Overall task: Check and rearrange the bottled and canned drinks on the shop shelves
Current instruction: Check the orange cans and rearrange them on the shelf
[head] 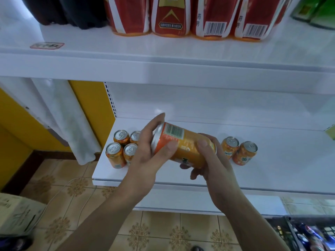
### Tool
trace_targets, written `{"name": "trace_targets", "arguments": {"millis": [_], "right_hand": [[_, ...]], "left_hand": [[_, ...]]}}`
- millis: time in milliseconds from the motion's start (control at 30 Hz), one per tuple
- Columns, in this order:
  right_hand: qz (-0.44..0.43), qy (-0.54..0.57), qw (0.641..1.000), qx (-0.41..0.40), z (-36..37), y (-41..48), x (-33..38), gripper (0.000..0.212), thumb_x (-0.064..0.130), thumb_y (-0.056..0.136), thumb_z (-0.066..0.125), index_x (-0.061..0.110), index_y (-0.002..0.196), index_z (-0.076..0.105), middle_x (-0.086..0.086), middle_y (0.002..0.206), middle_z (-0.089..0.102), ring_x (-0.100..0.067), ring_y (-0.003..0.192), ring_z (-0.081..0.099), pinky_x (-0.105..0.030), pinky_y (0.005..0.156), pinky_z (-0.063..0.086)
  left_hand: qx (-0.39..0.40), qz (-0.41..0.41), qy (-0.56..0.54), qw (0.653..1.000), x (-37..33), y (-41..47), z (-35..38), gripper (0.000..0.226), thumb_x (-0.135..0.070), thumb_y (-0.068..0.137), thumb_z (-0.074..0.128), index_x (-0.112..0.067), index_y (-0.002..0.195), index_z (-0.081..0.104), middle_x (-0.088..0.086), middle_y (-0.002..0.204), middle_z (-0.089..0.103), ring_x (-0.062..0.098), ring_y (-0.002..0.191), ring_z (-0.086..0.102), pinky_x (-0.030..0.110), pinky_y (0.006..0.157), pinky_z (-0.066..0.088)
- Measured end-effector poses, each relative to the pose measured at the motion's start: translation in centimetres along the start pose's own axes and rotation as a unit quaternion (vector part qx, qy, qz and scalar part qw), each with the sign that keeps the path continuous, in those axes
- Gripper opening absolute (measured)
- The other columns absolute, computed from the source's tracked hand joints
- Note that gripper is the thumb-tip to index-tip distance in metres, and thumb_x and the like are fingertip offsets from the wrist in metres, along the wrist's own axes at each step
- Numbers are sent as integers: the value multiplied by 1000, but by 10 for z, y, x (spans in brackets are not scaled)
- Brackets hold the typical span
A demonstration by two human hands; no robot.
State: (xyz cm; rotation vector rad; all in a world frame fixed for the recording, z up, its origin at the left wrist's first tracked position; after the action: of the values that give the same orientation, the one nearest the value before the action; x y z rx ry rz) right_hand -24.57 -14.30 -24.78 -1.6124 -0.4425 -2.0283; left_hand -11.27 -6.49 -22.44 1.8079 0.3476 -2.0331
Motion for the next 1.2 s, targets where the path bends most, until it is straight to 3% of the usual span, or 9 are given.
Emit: {"name": "trace_targets", "arguments": {"millis": [100,233,433,567,667,767,900,1100,1200], "right_hand": [[-22,-64,997,24,0,-3,4,42,56,89,66,41,125,49,0,115,62,-16,88,72,-24,64,57],[-95,-145,985,8,-6,-6,7,58,53,75,70,46,127,45,27,104,61,-9,99,69,-25,70,58],[-25,-91,994,-49,-16,-6,2,36,57,86,66,40,116,53,9,95,69,-15,77,72,-24,60,56],[-60,-132,989,-23,-18,-9,4,53,42,80,65,44,128,44,29,101,63,-6,95,68,-24,68,57],[-46,-102,991,-72,-21,-7,2,38,48,79,62,36,115,53,13,93,70,-13,79,72,-24,58,56],[-22,-102,994,-43,-21,-7,-3,53,56,79,66,32,125,52,3,98,71,-17,84,73,-28,64,58],[-23,-122,991,-56,-24,-8,-1,61,57,73,77,29,122,53,5,98,73,-13,85,73,-24,65,58],[198,71,971,-112,-32,-3,-32,52,57,86,63,9,106,69,-4,72,63,-13,57,56,-23,51,48],[286,171,939,-85,-34,-7,-51,58,61,90,58,8,109,70,-6,77,63,-15,66,56,-21,57,50]], "left_hand": [[-6,-17,-53,998,6,0,-5,54,-39,74,79,-48,124,59,-13,125,60,12,114,63,30,83,58],[-53,-102,-104,988,21,-2,-2,61,-53,70,67,-28,125,61,2,118,70,17,105,71,34,85,60],[-10,-56,-44,997,25,-8,5,49,-34,81,68,-39,128,56,-22,108,67,8,108,66,28,90,57],[-27,-91,-73,993,28,-6,7,47,-50,76,63,-32,120,64,-8,109,73,13,103,71,33,89,59],[1,-82,-48,995,29,-7,13,52,-49,78,71,-41,127,58,-12,116,69,11,108,68,31,91,57],[-13,-57,-49,997,25,-6,13,46,-38,78,65,-41,124,59,-20,105,70,8,100,70,25,80,58],[-36,-145,-73,986,37,-2,13,49,-55,77,55,-25,115,66,0,101,77,18,93,75,36,80,60],[23,-81,63,994,40,-4,25,63,-57,77,67,-45,135,44,-10,120,61,11,87,72,24,70,57],[70,-49,97,992,48,-2,37,75,-54,69,81,-46,135,46,-18,123,59,10,106,66,37,86,59]]}}
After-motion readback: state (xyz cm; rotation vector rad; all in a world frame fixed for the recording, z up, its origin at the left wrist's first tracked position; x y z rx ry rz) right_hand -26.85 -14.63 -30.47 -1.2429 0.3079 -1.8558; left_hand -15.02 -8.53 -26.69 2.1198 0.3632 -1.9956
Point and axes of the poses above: each hand's wrist, its own y-axis towards the middle knuckle, its own z-axis out of the palm, x = y × z, the point moved 6 cm from there along y, towards the middle knuckle
